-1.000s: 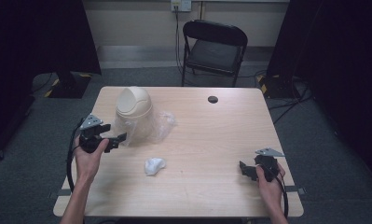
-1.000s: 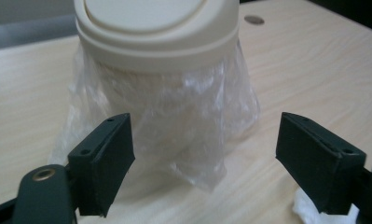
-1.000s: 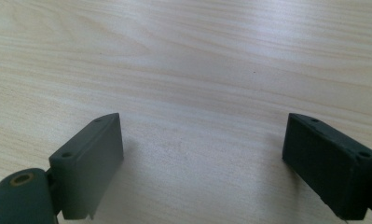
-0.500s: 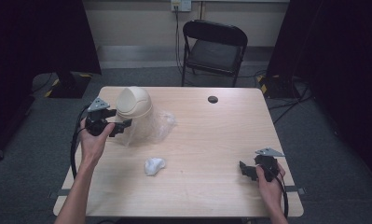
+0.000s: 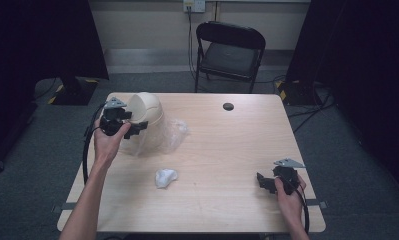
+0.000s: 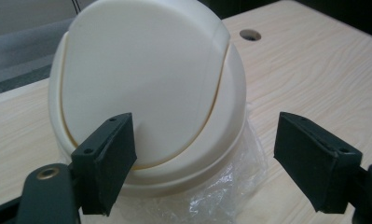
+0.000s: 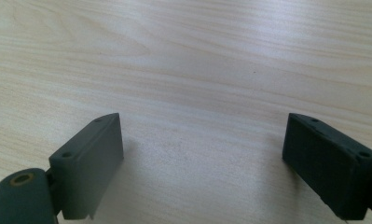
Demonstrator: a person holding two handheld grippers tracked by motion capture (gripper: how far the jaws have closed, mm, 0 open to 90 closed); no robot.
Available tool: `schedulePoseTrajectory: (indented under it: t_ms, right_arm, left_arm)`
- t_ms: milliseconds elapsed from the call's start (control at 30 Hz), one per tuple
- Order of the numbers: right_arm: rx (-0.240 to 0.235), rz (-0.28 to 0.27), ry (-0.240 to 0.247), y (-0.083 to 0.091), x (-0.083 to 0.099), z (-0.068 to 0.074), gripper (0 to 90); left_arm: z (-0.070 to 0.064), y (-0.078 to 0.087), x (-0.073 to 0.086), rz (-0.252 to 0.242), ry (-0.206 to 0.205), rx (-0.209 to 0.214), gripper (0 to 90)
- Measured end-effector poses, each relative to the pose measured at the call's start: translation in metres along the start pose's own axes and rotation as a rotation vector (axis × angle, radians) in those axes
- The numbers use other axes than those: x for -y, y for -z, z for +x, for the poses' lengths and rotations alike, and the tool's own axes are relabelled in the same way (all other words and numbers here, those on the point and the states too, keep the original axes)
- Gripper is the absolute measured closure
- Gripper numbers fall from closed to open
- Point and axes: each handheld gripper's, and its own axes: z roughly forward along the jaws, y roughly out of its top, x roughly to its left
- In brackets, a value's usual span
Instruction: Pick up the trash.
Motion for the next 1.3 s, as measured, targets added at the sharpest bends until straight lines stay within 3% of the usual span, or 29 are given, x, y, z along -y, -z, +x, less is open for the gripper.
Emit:
schedulePoseTrajectory:
  t_ms: [167,533,600,967,1167,1200,1300]
  right_arm:
    - [0.000,0.000,-0.001,0.000,0.000,0.000,11.4]
    - [0.000,0.000,0.000,0.000,0.000,0.000,11.4]
    - [0.001,0.000,0.000,0.000,0.000,0.000,11.4]
    - [0.000,-0.001,-0.001,0.000,0.000,0.000,11.4]
    - [0.001,0.000,0.000,0.000,0.000,0.000,11.4]
    - [0.001,0.000,0.000,0.000,0.000,0.000,11.4]
    - [0.001,0.000,-0.003,0.000,0.000,0.000,11.4]
  left_arm:
    - [-0.001,-0.008,-0.003,-0.006,0.004,0.012,19.8]
    - [0.002,-0.018,0.001,0.033,-0.002,0.022,16.8]
    - [0.001,-0.020,0.000,0.048,-0.021,0.023,16.5]
    - [0.005,-0.029,0.002,0.053,-0.033,0.027,16.8]
    - [0.006,-0.037,-0.003,0.113,-0.069,0.041,16.9]
    - [0.005,-0.039,-0.003,0.102,-0.047,0.046,17.3]
    - [0.006,-0.041,-0.004,0.102,-0.049,0.054,17.2]
